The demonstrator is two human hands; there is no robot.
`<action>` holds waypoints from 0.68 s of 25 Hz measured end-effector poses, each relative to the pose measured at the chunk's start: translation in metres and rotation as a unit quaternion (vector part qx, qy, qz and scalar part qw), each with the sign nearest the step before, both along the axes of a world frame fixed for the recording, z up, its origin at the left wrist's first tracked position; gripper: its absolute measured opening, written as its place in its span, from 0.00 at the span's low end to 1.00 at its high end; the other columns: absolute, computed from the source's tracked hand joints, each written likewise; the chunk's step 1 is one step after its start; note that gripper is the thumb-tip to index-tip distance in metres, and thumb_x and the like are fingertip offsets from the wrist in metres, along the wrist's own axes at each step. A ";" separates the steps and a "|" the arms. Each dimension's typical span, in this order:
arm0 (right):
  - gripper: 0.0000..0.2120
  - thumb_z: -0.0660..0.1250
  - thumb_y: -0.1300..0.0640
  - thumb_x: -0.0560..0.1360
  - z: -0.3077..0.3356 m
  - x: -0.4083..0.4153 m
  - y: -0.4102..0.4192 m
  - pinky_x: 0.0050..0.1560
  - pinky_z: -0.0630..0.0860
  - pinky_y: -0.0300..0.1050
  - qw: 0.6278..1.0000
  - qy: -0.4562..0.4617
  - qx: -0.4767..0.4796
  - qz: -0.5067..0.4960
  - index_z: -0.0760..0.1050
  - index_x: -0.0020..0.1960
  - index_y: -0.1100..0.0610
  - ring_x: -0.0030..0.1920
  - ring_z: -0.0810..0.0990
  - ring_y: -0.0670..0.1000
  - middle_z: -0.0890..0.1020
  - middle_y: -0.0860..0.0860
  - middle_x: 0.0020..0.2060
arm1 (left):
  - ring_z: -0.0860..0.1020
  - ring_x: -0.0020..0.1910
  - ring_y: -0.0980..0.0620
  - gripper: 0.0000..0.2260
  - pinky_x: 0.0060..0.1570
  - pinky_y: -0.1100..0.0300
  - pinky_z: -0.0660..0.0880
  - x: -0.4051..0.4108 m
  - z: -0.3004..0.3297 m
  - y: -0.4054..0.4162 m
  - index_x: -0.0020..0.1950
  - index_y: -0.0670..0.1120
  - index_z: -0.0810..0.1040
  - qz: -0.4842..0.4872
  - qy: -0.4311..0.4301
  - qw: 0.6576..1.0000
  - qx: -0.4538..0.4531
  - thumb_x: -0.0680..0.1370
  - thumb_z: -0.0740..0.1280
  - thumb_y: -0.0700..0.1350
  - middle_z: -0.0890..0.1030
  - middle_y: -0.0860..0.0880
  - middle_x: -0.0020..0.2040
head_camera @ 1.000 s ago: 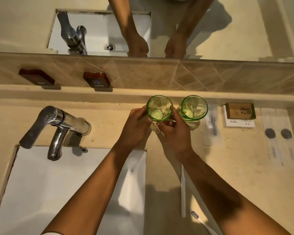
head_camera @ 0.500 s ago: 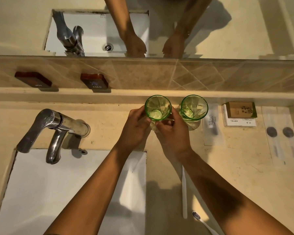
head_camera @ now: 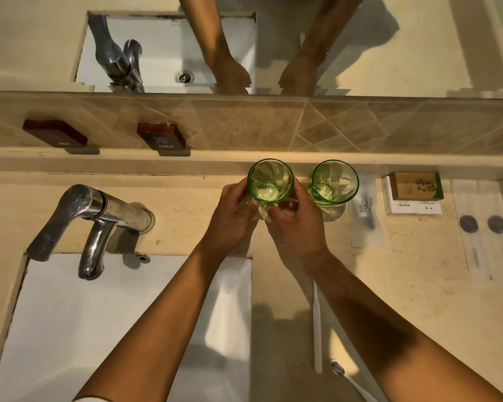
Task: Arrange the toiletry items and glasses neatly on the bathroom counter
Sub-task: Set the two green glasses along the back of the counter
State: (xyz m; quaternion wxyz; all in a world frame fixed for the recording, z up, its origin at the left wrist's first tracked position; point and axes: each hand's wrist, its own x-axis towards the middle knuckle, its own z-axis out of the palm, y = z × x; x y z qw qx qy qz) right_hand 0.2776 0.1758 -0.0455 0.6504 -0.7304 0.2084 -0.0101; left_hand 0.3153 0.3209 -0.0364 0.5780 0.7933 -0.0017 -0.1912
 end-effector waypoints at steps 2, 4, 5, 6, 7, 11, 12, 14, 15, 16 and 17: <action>0.28 0.73 0.55 0.72 -0.001 0.000 0.000 0.52 0.84 0.56 1.000 -0.003 -0.013 0.000 0.72 0.70 0.42 0.53 0.85 0.51 0.82 0.53 0.56 | 0.75 0.66 0.57 0.21 0.69 0.49 0.73 0.000 0.000 0.000 0.74 0.52 0.71 0.001 0.006 1.000 -0.004 0.81 0.65 0.44 0.71 0.50 0.66; 0.26 0.73 0.55 0.72 -0.001 0.000 0.000 0.52 0.84 0.57 1.000 0.005 -0.017 -0.001 0.73 0.69 0.43 0.53 0.85 0.51 0.82 0.53 0.56 | 0.75 0.67 0.55 0.21 0.70 0.48 0.72 -0.001 0.001 -0.001 0.75 0.51 0.70 0.002 0.007 1.000 -0.010 0.82 0.64 0.43 0.71 0.49 0.66; 0.26 0.73 0.56 0.73 0.000 0.000 0.000 0.53 0.84 0.57 1.000 0.011 -0.020 -0.001 0.73 0.68 0.44 0.53 0.84 0.52 0.81 0.54 0.56 | 0.74 0.67 0.54 0.21 0.70 0.48 0.72 -0.001 0.002 -0.001 0.75 0.50 0.70 0.003 0.007 1.000 -0.012 0.82 0.64 0.43 0.71 0.48 0.66; 0.25 0.72 0.57 0.73 0.002 -0.001 0.001 0.54 0.83 0.57 1.000 0.018 -0.016 0.001 0.74 0.68 0.45 0.54 0.84 0.52 0.81 0.55 0.57 | 0.74 0.67 0.54 0.21 0.70 0.49 0.72 -0.001 0.003 -0.001 0.75 0.50 0.70 0.004 0.008 1.000 -0.015 0.82 0.64 0.42 0.70 0.48 0.67; 0.25 0.72 0.59 0.73 0.004 -0.003 0.001 0.55 0.83 0.56 1.000 0.025 -0.006 0.002 0.74 0.68 0.47 0.55 0.84 0.51 0.81 0.55 0.57 | 0.75 0.67 0.53 0.21 0.69 0.50 0.73 -0.002 0.004 -0.002 0.75 0.49 0.70 0.008 0.010 1.000 -0.020 0.82 0.64 0.41 0.70 0.47 0.68; 0.15 0.65 0.66 0.73 0.023 -0.024 -0.008 0.40 0.74 0.30 0.997 0.011 -0.059 0.050 0.76 0.58 0.55 0.42 0.80 0.36 0.80 0.46 0.43 | 0.78 0.55 0.65 0.21 0.53 0.71 0.77 -0.020 0.006 -0.002 0.75 0.43 0.67 0.076 0.027 0.996 -0.036 0.82 0.64 0.37 0.72 0.45 0.67; 0.15 0.65 0.68 0.74 0.027 -0.034 -0.014 0.40 0.72 0.30 0.993 0.011 -0.098 0.057 0.76 0.58 0.55 0.41 0.79 0.37 0.79 0.47 0.42 | 0.80 0.49 0.64 0.21 0.48 0.69 0.80 -0.029 0.008 -0.002 0.74 0.42 0.67 0.109 0.050 0.991 -0.058 0.82 0.63 0.36 0.73 0.45 0.63; 0.16 0.67 0.68 0.75 0.035 -0.059 -0.029 0.50 0.79 0.37 0.986 0.027 -0.153 0.058 0.79 0.61 0.58 0.48 0.83 0.44 0.83 0.52 0.49 | 0.82 0.43 0.53 0.18 0.43 0.55 0.83 -0.051 0.009 -0.001 0.69 0.45 0.72 0.145 0.085 0.984 -0.065 0.80 0.62 0.34 0.78 0.42 0.56; 0.15 0.68 0.67 0.75 0.036 -0.076 -0.039 0.55 0.80 0.45 0.983 0.041 -0.168 0.055 0.80 0.60 0.57 0.50 0.84 0.49 0.84 0.53 0.51 | 0.82 0.41 0.47 0.15 0.43 0.47 0.84 -0.067 0.008 -0.002 0.65 0.46 0.76 0.134 0.098 0.985 -0.044 0.80 0.62 0.35 0.81 0.40 0.51; 0.13 0.69 0.65 0.75 0.038 -0.095 -0.049 0.56 0.81 0.50 0.981 0.056 -0.181 0.050 0.82 0.59 0.56 0.50 0.84 0.51 0.84 0.53 0.51 | 0.83 0.38 0.45 0.12 0.43 0.42 0.83 -0.085 0.008 -0.005 0.60 0.46 0.78 0.110 0.108 0.988 -0.016 0.79 0.62 0.37 0.83 0.41 0.46; 0.11 0.69 0.64 0.76 0.039 -0.117 -0.061 0.57 0.81 0.52 0.977 0.075 -0.196 0.041 0.82 0.57 0.56 0.50 0.84 0.52 0.85 0.52 0.50 | 0.83 0.37 0.45 0.10 0.44 0.41 0.83 -0.105 0.008 -0.010 0.56 0.47 0.80 0.084 0.121 0.989 0.009 0.79 0.63 0.39 0.84 0.43 0.42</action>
